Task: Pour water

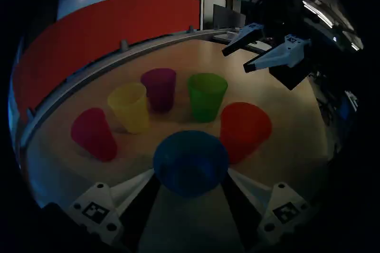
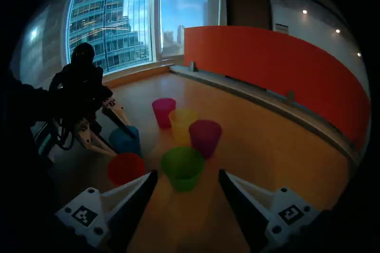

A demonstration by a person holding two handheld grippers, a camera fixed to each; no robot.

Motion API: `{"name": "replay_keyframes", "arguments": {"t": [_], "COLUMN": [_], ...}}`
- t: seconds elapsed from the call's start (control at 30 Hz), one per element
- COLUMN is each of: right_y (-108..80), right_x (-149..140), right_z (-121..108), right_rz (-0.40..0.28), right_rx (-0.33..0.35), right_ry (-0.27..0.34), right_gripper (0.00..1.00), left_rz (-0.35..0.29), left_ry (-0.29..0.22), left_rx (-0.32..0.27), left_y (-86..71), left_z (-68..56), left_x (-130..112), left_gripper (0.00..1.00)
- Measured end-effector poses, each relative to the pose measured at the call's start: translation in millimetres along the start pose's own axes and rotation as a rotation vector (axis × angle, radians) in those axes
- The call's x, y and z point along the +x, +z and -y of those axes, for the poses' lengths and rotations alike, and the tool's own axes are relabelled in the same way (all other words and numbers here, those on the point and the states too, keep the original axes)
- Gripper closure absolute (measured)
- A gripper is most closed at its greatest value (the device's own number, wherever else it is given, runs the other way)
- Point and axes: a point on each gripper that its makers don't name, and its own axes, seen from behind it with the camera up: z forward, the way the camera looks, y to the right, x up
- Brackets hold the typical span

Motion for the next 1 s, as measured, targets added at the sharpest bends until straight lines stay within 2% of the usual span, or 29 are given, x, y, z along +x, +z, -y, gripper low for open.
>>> {"name": "replay_keyframes", "arguments": {"t": [0.2,0.4,1.0], "right_y": [7.6,18.3,45.4], "right_x": [-7,-14,-29], "right_z": [3,8,11], "right_rz": [0.019,0.037,0.083], "right_rx": [0.007,0.02,0.028], "right_ry": [-0.006,-0.004,-0.022], "right_gripper": [0.01,0.01,0.01], "left_rz": [-0.018,-0.054,-0.162], "left_ry": [0.001,-0.026,-0.084], "left_rx": [0.011,0.023,0.087], "left_y": [-6.5,-16.2,-50.9], "left_z": [3.9,10.9,41.3], "left_x": [4,13,44], "left_gripper": [0.18,0.18,0.18]}}
